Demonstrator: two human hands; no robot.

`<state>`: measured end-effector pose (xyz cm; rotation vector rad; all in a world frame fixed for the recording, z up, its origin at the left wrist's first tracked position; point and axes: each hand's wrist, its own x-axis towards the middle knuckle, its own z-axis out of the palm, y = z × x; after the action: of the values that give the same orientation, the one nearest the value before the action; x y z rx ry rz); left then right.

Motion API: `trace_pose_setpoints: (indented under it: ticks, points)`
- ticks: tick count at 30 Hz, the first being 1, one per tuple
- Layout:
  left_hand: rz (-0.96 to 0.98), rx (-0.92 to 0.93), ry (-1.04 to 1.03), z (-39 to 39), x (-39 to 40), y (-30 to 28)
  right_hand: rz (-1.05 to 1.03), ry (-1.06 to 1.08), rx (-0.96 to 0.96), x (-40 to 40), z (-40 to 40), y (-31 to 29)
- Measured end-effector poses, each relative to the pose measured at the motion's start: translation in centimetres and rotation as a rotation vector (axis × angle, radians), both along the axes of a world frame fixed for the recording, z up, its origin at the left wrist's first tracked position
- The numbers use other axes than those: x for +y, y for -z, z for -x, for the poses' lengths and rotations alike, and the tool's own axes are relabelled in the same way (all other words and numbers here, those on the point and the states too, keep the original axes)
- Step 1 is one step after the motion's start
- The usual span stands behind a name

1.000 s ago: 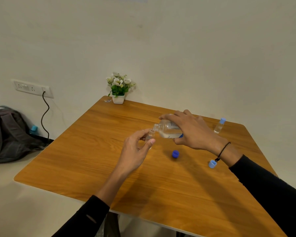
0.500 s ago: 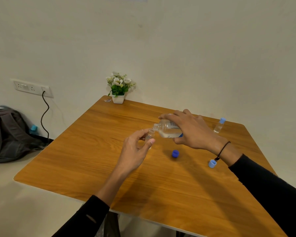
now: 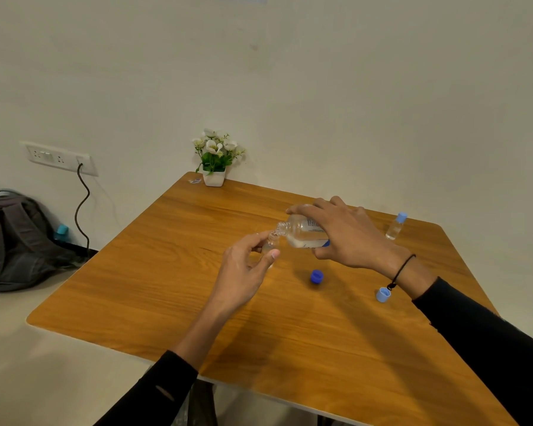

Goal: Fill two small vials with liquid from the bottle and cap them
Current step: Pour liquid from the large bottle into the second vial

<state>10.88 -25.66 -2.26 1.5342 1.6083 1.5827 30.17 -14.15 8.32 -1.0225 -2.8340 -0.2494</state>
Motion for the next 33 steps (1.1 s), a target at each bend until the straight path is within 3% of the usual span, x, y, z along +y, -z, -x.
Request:
trace_pose_setpoints:
  ticks: [33]
  points:
    - [-0.005, -0.006, -0.017, -0.2, -0.37, -0.61, -0.005, -0.013, -0.002, 0.03, -0.08, -0.21]
